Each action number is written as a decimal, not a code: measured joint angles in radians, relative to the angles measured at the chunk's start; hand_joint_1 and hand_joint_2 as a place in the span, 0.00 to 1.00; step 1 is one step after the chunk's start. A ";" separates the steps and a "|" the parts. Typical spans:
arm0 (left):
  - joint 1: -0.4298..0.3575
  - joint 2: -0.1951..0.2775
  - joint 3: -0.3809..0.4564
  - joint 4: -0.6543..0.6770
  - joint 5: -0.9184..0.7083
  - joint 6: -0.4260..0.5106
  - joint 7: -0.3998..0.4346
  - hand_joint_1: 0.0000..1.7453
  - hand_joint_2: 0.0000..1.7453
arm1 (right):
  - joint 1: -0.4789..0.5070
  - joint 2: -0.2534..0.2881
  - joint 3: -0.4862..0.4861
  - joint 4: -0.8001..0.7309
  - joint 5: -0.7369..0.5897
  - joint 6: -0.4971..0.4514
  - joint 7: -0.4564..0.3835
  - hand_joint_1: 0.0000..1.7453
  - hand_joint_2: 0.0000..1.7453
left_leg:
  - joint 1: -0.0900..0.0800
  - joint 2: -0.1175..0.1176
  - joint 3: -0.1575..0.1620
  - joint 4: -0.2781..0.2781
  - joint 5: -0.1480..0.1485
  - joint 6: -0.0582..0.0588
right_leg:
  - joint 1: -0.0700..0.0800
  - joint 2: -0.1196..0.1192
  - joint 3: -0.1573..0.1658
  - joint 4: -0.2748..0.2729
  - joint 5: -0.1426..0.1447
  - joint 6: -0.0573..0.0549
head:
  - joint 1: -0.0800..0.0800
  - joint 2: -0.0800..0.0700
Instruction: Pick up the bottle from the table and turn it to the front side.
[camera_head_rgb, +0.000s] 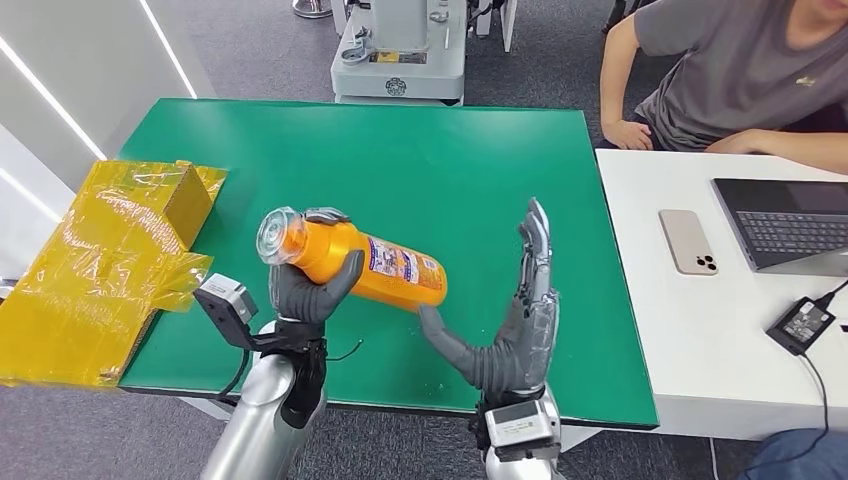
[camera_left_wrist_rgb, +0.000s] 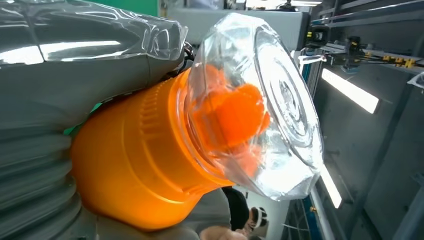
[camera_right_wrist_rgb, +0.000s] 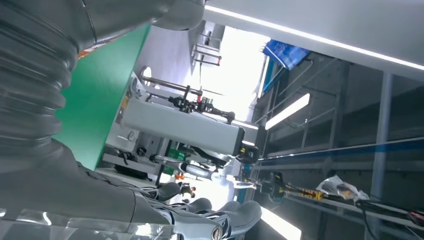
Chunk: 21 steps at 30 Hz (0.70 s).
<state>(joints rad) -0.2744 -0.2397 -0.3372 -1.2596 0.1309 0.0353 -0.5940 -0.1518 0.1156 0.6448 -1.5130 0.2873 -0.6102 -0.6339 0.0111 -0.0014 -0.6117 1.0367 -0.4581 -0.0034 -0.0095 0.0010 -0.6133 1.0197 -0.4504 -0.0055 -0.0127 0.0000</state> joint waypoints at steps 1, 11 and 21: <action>-0.007 0.003 0.000 0.000 -0.022 0.010 0.003 1.00 1.00 | 0.004 0.000 0.000 -0.005 0.002 -0.002 -0.001 0.00 1.00 | 0.000 0.000 0.000 0.000 0.000 0.000 | 0.000 0.000 0.000 0.000 0.000 0.000 | 0.000 0.000; -0.072 0.089 0.003 -0.044 -0.442 0.206 0.062 1.00 1.00 | 0.019 0.000 0.000 0.011 0.009 0.003 -0.027 0.00 1.00 | 0.000 0.000 0.000 0.000 0.000 0.000 | 0.000 0.000 0.000 0.000 0.000 0.000 | 0.000 0.000; -0.192 0.275 0.003 0.005 -0.899 0.448 0.174 1.00 1.00 | 0.057 0.000 -0.002 -0.001 0.040 -0.005 -0.016 0.00 1.00 | 0.000 0.000 0.000 0.000 0.000 -0.001 | 0.000 0.000 0.000 0.001 0.000 0.000 | 0.000 0.000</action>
<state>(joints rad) -0.4669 0.0351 -0.3346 -1.2545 -0.7678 0.4830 -0.4195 -0.0947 0.1156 0.6431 -1.5142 0.3273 -0.6148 -0.6500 0.0114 -0.0010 -0.6113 1.0363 -0.4576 -0.0040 -0.0092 0.0014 -0.6134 1.0207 -0.4504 -0.0057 -0.0129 0.0000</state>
